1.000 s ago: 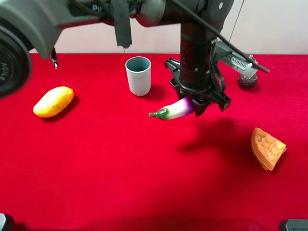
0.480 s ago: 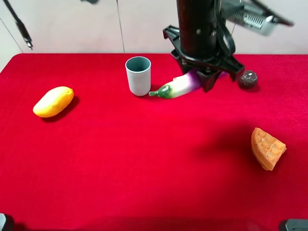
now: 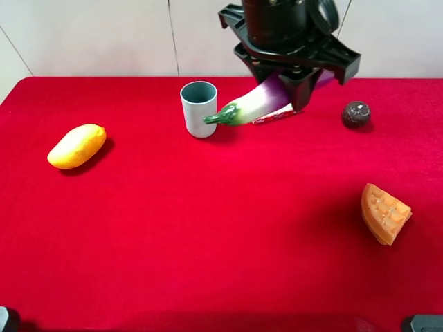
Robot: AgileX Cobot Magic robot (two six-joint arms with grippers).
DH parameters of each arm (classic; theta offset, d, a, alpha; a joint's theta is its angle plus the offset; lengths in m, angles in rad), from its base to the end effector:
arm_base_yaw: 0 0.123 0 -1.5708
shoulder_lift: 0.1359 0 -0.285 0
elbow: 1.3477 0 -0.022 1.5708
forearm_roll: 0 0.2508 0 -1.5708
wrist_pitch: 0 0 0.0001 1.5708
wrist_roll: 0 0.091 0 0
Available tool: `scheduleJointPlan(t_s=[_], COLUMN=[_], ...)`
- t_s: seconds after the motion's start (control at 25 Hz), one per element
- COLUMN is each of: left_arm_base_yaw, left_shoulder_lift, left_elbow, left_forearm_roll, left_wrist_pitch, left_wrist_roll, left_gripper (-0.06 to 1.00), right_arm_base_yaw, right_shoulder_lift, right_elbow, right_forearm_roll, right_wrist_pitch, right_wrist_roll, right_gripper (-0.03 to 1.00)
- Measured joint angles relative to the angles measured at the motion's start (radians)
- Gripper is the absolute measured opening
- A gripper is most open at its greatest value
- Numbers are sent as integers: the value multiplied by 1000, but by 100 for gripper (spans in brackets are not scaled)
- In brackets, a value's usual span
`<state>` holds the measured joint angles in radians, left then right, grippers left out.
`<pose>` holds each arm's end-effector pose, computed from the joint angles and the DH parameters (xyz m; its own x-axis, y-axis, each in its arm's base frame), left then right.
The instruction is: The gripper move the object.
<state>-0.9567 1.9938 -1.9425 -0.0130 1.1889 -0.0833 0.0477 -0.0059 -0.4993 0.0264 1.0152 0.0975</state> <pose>0.2514 -0.3584 0.3124 -0.5968 0.6937 -0.4032 0.7705 0.6357 -0.0467 -0.0040 0.0019 0.2808 -0.4147 0.0915 -0.9053 -0.0221 0.9936 0.1105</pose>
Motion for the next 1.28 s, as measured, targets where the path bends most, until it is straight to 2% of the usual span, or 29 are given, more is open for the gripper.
scheduleJointPlan(t_s=[0.36,0.68,0.72,0.88,1.28], left_arm_base_yaw=[0,0,6,44,186], left_shoulder_lift=[-174,-406,-450,-538,-635], left_elbow=[227,533,606,724,898], left_forearm_roll=[31,101,117,122,127], left_wrist_pitch=[-1,-101,-117,-133,-200], left_wrist_roll=[-47,-208,-246,-275,-269], left_gripper=[49,49,49,49,49], right_arm_base_yaw=[0,0,0,0,0], right_shoulder_lift=[0,0,0,0,0], right_elbow=[0,0,0,0,0], right_forearm_roll=[0,0,0,0,0], right_wrist_pitch=[-1,-1,-1,-1,0], right_wrist_roll=[0,0,0,0,0], right_gripper=[69,69,69,69,69])
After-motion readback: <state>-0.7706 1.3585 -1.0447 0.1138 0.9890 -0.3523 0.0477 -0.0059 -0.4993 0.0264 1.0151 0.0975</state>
